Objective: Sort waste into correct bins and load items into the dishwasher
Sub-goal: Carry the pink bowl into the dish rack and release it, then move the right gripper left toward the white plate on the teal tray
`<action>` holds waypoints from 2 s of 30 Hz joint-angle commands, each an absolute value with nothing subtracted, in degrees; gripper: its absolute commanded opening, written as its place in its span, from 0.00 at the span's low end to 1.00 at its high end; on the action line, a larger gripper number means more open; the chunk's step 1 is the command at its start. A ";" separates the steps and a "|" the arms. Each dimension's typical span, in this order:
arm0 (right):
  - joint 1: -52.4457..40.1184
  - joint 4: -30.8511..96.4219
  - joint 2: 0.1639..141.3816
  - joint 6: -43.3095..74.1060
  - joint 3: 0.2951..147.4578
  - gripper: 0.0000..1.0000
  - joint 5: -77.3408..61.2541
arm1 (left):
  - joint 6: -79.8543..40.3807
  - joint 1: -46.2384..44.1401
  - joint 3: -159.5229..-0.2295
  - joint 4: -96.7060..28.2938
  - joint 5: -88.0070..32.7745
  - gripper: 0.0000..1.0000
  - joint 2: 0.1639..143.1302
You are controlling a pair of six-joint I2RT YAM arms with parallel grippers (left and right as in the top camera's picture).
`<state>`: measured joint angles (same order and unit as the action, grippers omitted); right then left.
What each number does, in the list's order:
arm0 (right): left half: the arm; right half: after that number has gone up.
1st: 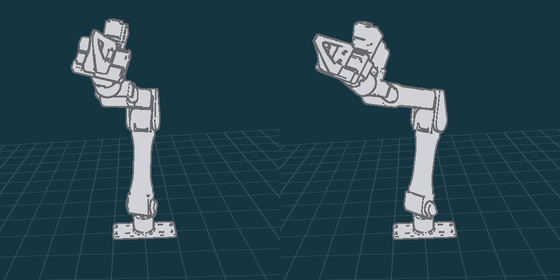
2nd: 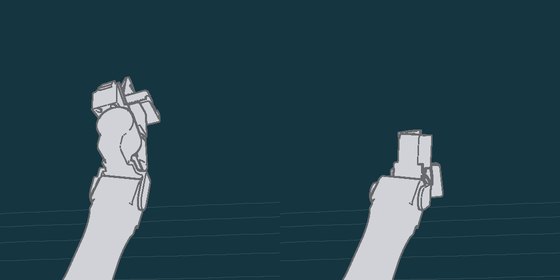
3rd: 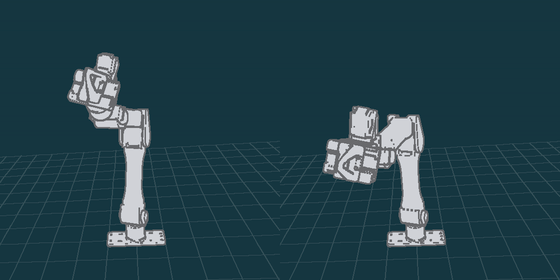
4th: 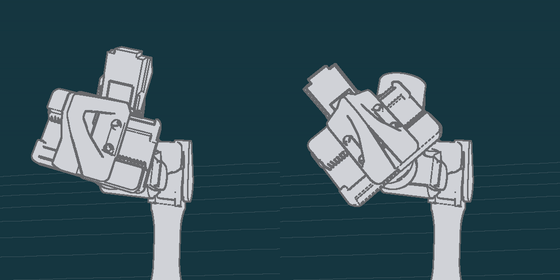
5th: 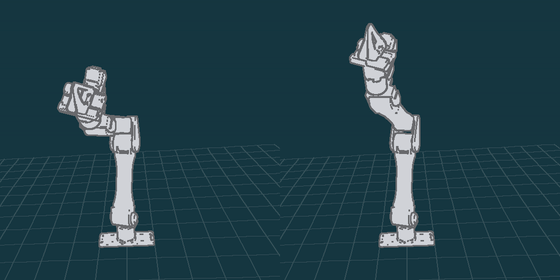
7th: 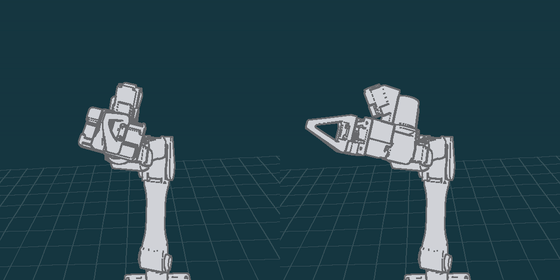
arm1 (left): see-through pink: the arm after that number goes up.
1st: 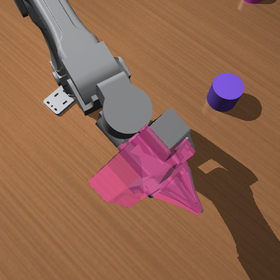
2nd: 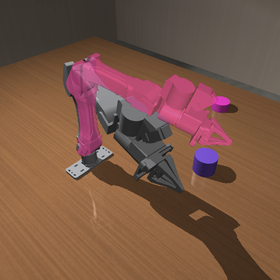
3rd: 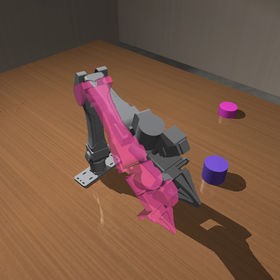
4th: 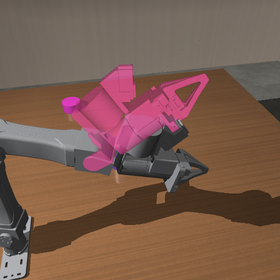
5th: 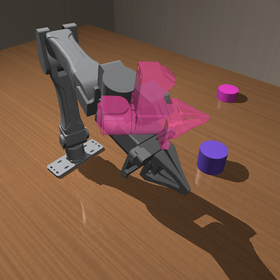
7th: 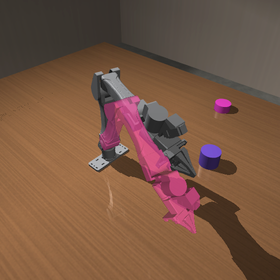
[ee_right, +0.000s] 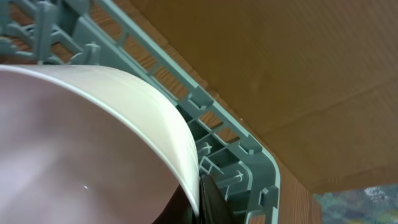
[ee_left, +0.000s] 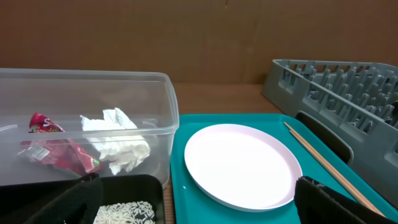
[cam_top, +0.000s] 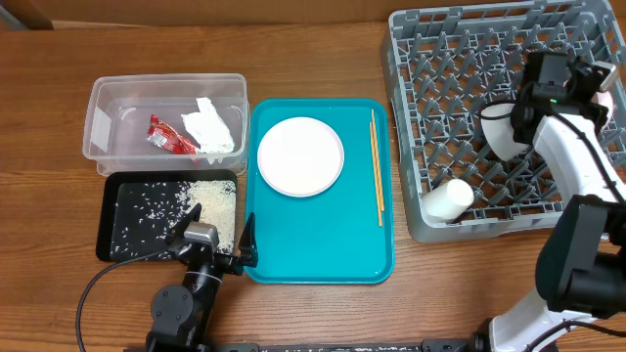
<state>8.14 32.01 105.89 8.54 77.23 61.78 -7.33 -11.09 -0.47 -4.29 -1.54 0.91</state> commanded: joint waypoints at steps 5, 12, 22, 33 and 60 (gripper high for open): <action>3.31 34.13 106.43 7.49 77.21 0.04 58.98 | -7.70 -10.74 -0.27 -4.36 -1.96 1.00 0.62; 3.38 31.53 106.43 5.65 77.23 0.04 71.83 | -7.70 -10.74 -0.27 -4.36 -1.96 1.00 0.62; 5.65 31.16 106.61 1.28 77.21 0.04 65.58 | -7.70 -10.74 -0.27 -4.36 -1.96 1.00 0.62; 5.82 32.99 109.93 0.75 77.21 0.04 71.92 | -7.70 -10.74 -0.27 -4.36 -1.96 1.00 0.62; -4.34 39.99 102.10 6.28 77.65 0.61 59.20 | -7.70 -10.74 -0.27 -4.36 -1.96 1.00 0.62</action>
